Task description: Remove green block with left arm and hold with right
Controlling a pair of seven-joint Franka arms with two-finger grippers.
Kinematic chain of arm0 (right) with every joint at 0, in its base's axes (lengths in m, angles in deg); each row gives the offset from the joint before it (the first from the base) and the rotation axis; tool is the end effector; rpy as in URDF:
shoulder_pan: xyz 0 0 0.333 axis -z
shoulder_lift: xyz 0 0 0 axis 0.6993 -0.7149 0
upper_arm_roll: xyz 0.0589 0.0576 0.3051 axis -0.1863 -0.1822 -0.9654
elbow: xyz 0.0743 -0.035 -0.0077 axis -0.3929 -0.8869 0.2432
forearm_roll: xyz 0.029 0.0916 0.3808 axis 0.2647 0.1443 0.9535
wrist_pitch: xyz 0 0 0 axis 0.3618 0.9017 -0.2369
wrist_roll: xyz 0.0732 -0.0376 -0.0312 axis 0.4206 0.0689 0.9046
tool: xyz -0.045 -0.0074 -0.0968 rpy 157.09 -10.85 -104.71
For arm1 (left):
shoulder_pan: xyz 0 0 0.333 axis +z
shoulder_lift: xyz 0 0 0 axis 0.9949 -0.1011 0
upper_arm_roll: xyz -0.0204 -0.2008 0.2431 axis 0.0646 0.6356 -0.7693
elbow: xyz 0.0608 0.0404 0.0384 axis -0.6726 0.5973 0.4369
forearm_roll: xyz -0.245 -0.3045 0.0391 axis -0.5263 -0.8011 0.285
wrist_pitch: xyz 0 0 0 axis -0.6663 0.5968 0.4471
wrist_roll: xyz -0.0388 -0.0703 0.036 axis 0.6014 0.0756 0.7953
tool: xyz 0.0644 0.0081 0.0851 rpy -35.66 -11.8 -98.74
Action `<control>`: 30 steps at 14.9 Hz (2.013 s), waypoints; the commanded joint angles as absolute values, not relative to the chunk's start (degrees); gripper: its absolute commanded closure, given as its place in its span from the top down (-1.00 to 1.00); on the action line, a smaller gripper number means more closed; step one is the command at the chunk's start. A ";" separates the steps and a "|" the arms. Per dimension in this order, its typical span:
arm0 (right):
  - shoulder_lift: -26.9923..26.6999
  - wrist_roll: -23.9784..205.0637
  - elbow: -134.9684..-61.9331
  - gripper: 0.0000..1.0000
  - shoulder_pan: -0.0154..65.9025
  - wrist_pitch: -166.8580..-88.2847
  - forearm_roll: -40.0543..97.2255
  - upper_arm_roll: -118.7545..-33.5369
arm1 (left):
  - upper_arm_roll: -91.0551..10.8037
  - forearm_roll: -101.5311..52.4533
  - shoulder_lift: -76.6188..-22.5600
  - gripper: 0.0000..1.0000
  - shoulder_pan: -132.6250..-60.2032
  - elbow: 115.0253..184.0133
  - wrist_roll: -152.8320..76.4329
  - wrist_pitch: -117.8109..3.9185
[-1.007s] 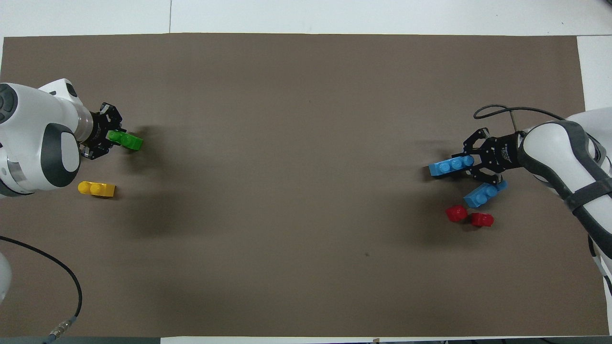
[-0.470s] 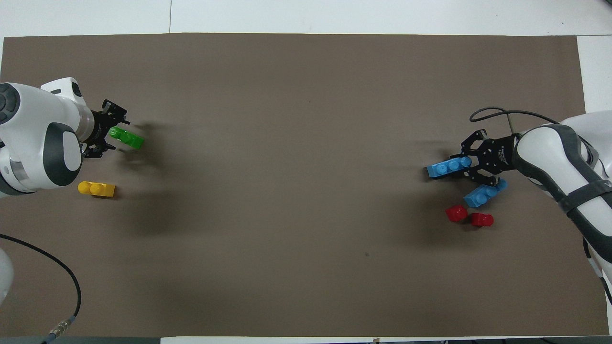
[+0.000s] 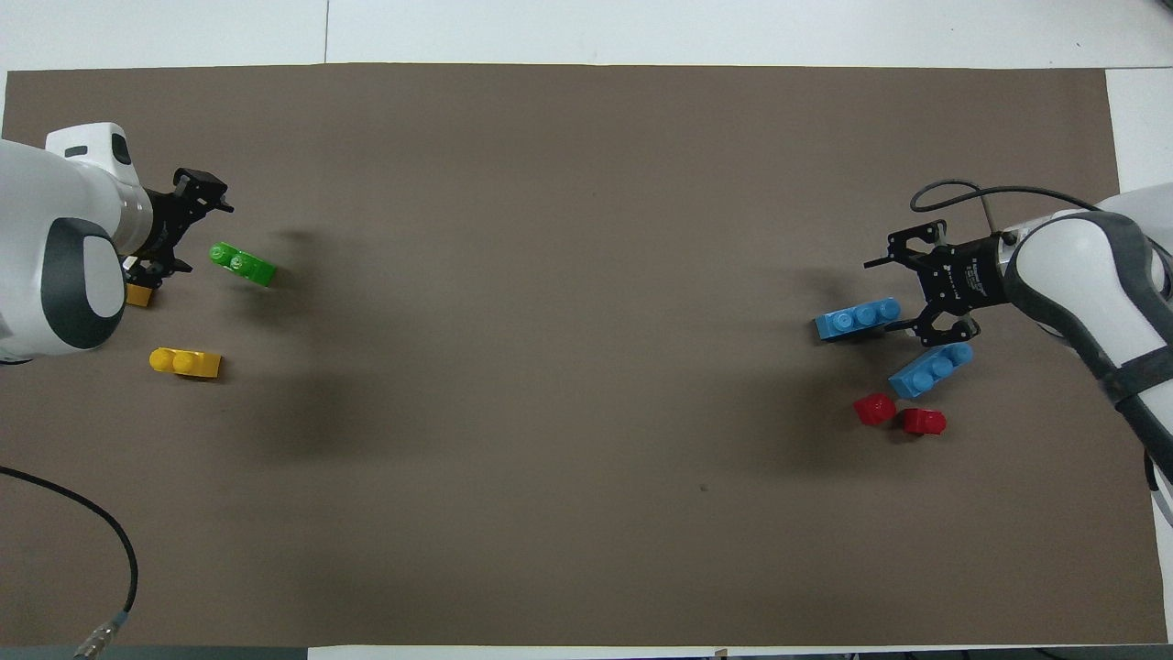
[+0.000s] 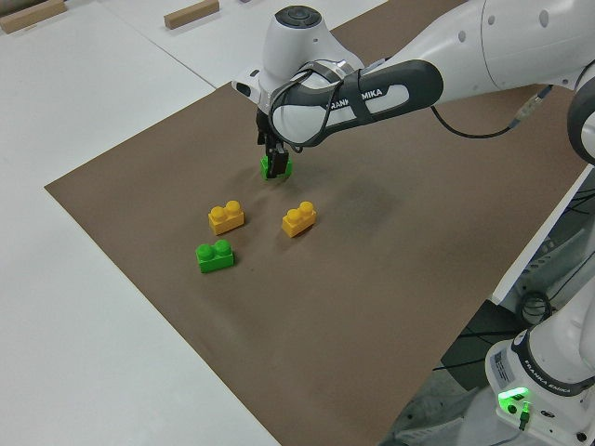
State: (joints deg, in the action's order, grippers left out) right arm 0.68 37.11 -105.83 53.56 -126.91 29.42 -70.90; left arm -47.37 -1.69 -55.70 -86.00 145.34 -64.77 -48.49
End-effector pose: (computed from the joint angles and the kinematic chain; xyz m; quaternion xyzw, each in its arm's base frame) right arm 0.5942 -0.0466 0.3519 -0.7979 0.5496 0.1467 0.1995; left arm 0.6409 0.0228 0.3950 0.9192 0.3860 0.0704 0.0328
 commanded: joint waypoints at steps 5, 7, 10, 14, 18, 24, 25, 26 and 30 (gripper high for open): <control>10.09 51.21 -101.41 1.00 50.26 -117.05 12.78 -71.49 | -46.32 -1.16 -40.52 1.00 -85.78 143.86 -41.52 -29.77; 12.11 59.21 -98.86 1.00 50.34 -112.21 10.49 -71.41 | -46.40 -1.25 -36.03 1.00 -85.87 143.86 -35.09 -24.41; 16.15 66.10 -96.92 1.00 50.26 -106.76 6.79 -71.58 | -45.62 -1.16 -32.33 1.00 -85.87 143.77 -27.35 -17.55; 17.31 75.66 -91.83 1.00 49.74 -101.22 2.15 -71.84 | -45.44 -1.16 -31.09 1.00 -85.87 143.77 -25.39 -13.05; 17.04 79.47 -91.81 1.00 48.15 -102.42 -1.74 -71.85 | -44.82 -1.16 -30.65 1.00 -85.95 144.12 -25.39 -10.68; 16.87 79.56 -91.99 1.00 48.41 -105.25 -1.74 -71.85 | -44.21 -1.07 -30.39 1.00 -85.87 144.29 -23.55 -10.32; 16.95 79.64 -91.99 1.00 48.50 -104.99 -1.74 -71.85 | -44.21 -0.99 -30.39 1.00 -85.87 144.30 -23.55 -10.32; 16.95 79.64 -91.99 1.00 48.50 -104.90 -1.83 -71.85 | -44.21 -0.72 -30.39 1.00 -85.87 144.30 -23.46 -10.32; 16.95 79.99 -91.91 1.00 48.76 -104.55 -2.70 -71.85 | -44.12 -0.19 -30.39 1.00 -85.96 144.30 -23.55 -10.32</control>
State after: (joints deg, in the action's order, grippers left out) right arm 17.31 78.19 -92.58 48.05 -104.95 -0.90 -71.44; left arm -44.42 -1.26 -31.59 -86.07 143.32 -24.35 -10.93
